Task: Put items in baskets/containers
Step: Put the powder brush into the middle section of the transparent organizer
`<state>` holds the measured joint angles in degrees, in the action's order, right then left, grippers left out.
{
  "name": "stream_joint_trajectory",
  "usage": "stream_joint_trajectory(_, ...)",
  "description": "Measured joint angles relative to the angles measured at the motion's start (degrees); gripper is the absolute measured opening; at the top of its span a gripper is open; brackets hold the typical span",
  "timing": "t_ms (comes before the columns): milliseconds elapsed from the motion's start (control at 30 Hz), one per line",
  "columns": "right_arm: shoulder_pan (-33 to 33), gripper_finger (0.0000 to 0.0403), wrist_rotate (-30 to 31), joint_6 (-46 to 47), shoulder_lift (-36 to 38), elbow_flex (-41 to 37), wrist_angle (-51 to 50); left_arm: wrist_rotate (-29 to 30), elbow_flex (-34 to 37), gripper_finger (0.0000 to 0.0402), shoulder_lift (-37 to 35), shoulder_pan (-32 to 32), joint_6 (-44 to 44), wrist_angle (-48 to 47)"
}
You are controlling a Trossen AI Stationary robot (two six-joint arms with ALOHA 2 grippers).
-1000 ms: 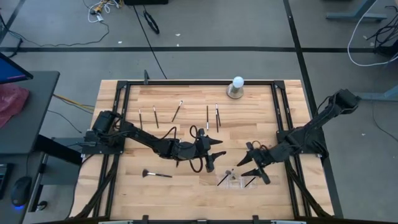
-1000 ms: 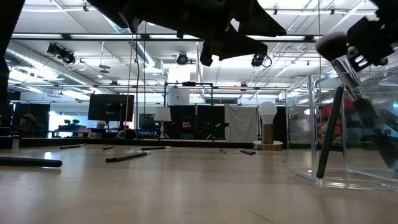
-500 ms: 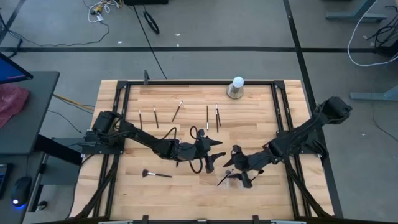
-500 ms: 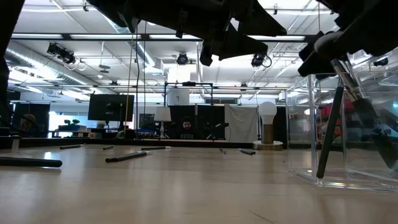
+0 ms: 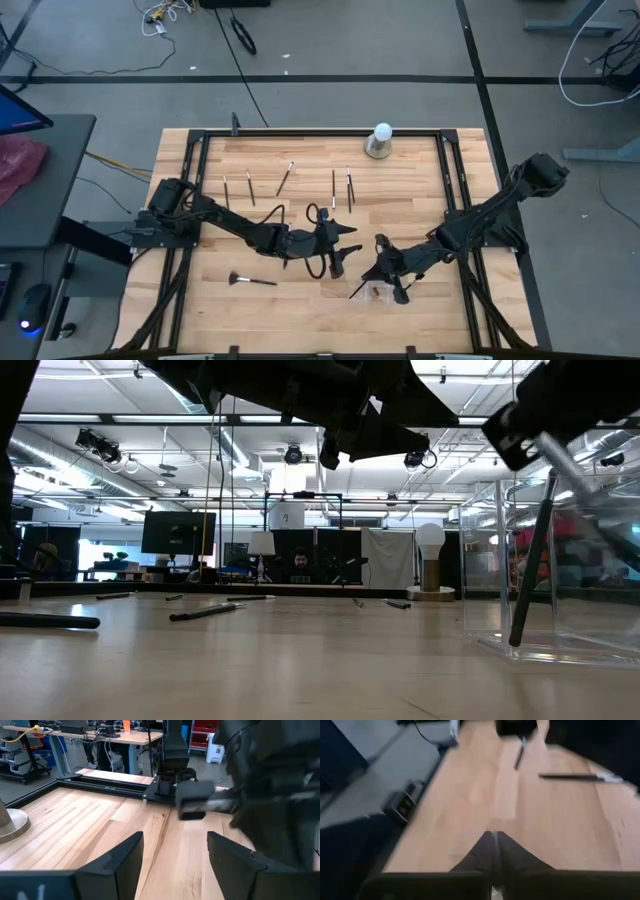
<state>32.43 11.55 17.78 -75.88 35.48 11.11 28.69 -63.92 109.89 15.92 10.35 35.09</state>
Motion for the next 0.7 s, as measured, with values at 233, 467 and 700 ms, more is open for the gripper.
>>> stream_joint_trajectory(233,5.42,0.0006,10.64,3.63,8.81,-2.98,2.61,0.0,0.0,0.022,-0.02,0.04,1.18,-0.54)
stream_joint_trajectory(467,11.07,0.0006,26.18,14.44,14.61,-19.86,23.69,0.0,0.0,0.022,-0.02,0.04,1.16,-1.07)
stream_joint_trajectory(700,12.41,0.0006,28.97,16.86,14.16,-27.56,36.08,0.2,0.0,0.022,-0.02,0.04,1.11,-1.03)
